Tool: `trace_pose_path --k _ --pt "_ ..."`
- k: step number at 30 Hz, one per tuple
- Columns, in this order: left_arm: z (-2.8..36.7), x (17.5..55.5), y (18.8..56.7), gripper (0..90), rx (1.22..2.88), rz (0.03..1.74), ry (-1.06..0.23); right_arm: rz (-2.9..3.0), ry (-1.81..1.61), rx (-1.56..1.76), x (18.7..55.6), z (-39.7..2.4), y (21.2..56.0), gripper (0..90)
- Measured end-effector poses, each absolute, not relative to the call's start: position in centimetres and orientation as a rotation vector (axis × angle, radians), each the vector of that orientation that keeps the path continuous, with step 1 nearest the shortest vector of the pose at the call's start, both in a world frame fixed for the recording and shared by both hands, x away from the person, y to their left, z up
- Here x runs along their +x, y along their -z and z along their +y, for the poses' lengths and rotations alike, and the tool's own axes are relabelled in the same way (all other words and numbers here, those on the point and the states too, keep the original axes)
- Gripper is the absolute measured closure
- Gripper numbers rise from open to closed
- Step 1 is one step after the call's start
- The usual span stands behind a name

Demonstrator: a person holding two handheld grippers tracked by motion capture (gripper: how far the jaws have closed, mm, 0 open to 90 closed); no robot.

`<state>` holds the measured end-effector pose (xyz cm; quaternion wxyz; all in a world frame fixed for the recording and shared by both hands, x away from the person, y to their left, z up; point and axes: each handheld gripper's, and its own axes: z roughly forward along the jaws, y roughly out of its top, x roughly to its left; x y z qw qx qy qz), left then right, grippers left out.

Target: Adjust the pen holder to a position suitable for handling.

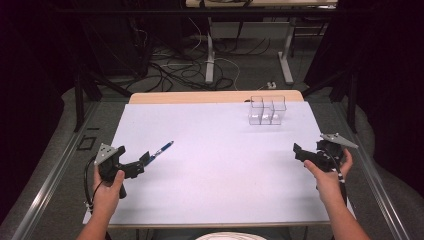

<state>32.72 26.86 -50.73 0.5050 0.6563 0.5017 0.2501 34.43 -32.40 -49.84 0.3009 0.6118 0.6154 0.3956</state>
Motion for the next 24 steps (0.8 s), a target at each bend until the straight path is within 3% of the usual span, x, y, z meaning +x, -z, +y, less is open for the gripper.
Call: trace_pose_path --k 8,19,24 --pt "27.0 32.5 50.5 0.2 1.573 1.223 -0.631 1.665 -1.025 1.601 34.6 -31.9 50.1 6.9" --pt "27.0 32.3 50.5 0.2 1.563 1.235 -0.635 1.730 -1.099 1.531 35.3 -31.2 48.8 28.4" --pt "27.2 32.3 50.5 0.2 1.553 1.238 -0.634 1.749 -1.108 1.492 36.3 -30.6 47.9 31.3"
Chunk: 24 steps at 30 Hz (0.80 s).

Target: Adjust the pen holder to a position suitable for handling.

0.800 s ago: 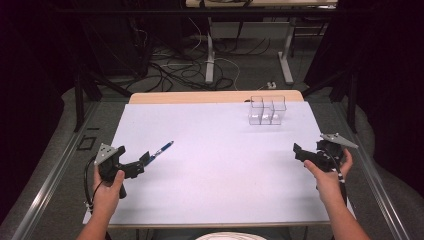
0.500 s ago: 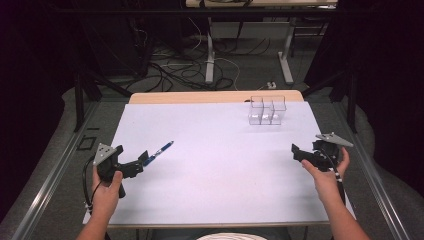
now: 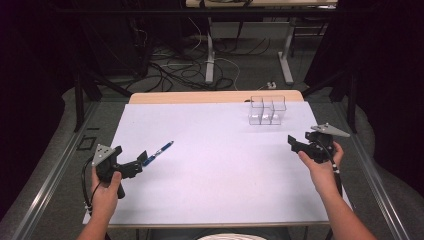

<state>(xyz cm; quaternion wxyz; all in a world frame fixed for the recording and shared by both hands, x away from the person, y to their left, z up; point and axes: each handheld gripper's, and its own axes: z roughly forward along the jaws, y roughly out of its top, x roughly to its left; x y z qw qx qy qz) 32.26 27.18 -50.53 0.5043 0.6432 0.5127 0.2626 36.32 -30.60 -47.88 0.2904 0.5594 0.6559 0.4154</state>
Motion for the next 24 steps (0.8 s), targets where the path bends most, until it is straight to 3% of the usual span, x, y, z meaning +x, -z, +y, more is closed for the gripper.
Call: trace_pose_path --k 24 --pt "27.0 32.3 50.8 0.2 1.581 1.241 -0.619 1.817 -1.094 1.519 41.6 -29.3 44.0 40.4"
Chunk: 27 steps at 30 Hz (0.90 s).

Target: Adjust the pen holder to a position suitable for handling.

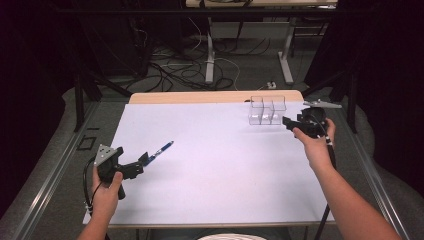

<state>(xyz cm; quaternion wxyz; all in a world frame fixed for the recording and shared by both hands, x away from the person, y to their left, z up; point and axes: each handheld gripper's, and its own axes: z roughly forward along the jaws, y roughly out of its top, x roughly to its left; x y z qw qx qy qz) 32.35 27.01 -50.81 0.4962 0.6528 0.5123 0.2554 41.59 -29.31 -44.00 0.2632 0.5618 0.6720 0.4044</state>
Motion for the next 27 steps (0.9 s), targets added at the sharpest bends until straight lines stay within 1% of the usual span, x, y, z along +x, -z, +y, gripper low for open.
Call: trace_pose_path --k 2,6,9,11,20,27 --pt "27.0 32.3 50.8 0.2 1.582 1.241 -0.618 1.813 -1.113 1.518 42.1 -29.0 43.6 39.8" --pt "27.1 32.4 50.8 0.2 1.581 1.242 -0.615 1.852 -1.031 1.486 43.6 -28.4 42.8 40.1" --pt "27.1 32.5 50.9 0.2 1.583 1.242 -0.607 1.872 -1.029 1.489 44.3 -28.0 42.5 45.1" --pt "27.1 32.5 51.0 0.2 1.586 1.242 -0.598 1.874 -1.035 1.490 44.7 -27.8 42.3 46.7" --pt "27.2 32.5 50.9 0.2 1.586 1.240 -0.597 1.865 -0.961 1.540 46.7 -27.3 41.6 47.7" --pt "27.2 32.5 51.0 0.2 1.581 1.242 -0.598 1.836 -0.921 1.581 48.5 -27.6 41.9 52.5"
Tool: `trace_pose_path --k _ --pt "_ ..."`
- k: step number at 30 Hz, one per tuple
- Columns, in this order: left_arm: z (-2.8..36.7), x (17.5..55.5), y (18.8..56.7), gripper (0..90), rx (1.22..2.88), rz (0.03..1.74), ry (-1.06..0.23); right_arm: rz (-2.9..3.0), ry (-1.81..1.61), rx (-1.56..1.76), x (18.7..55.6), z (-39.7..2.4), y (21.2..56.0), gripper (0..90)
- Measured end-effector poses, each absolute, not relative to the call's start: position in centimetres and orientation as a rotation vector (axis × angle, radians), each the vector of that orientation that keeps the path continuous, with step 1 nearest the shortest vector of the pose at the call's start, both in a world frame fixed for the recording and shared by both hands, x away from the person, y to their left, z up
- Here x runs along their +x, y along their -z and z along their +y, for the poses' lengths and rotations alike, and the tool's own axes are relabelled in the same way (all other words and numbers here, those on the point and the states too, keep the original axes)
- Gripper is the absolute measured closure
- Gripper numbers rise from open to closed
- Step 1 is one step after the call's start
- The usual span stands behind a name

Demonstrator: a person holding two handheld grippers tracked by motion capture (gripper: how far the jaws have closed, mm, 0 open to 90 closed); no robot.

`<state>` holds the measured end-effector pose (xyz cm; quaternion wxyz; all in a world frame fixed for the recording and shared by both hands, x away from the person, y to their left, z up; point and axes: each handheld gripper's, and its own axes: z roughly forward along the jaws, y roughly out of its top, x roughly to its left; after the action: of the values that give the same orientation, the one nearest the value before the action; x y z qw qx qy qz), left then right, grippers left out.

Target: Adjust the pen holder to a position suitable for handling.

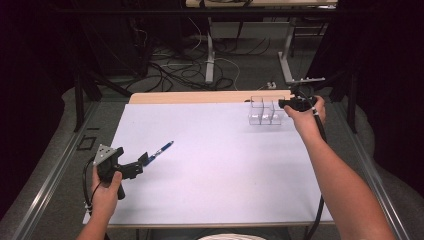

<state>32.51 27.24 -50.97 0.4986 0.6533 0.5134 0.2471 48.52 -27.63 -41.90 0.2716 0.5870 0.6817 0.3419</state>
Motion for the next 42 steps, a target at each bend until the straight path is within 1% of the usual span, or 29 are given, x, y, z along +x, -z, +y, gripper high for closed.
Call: trace_pose_path --k 6,13,15,29,37,42 --pt "27.2 32.5 51.0 0.2 1.580 1.242 -0.598 1.816 -0.904 1.624 49.5 -27.7 42.4 57.2" --pt "27.2 32.5 51.0 0.2 1.587 1.245 -0.600 1.801 -0.871 1.662 50.4 -27.9 43.2 60.4" --pt "27.2 32.5 51.0 0.2 1.587 1.246 -0.598 1.780 -0.866 1.667 50.9 -28.3 43.5 62.8" --pt "27.2 32.4 51.2 0.2 1.592 1.257 -0.604 1.775 -0.868 1.691 52.7 -29.3 45.2 67.3" --pt "27.3 32.4 51.2 0.2 1.587 1.268 -0.606 1.774 -0.869 1.691 53.6 -29.7 46.1 67.7" --pt "27.4 32.4 51.3 0.2 1.588 1.274 -0.609 1.782 -0.864 1.683 54.2 -29.6 46.8 70.4"
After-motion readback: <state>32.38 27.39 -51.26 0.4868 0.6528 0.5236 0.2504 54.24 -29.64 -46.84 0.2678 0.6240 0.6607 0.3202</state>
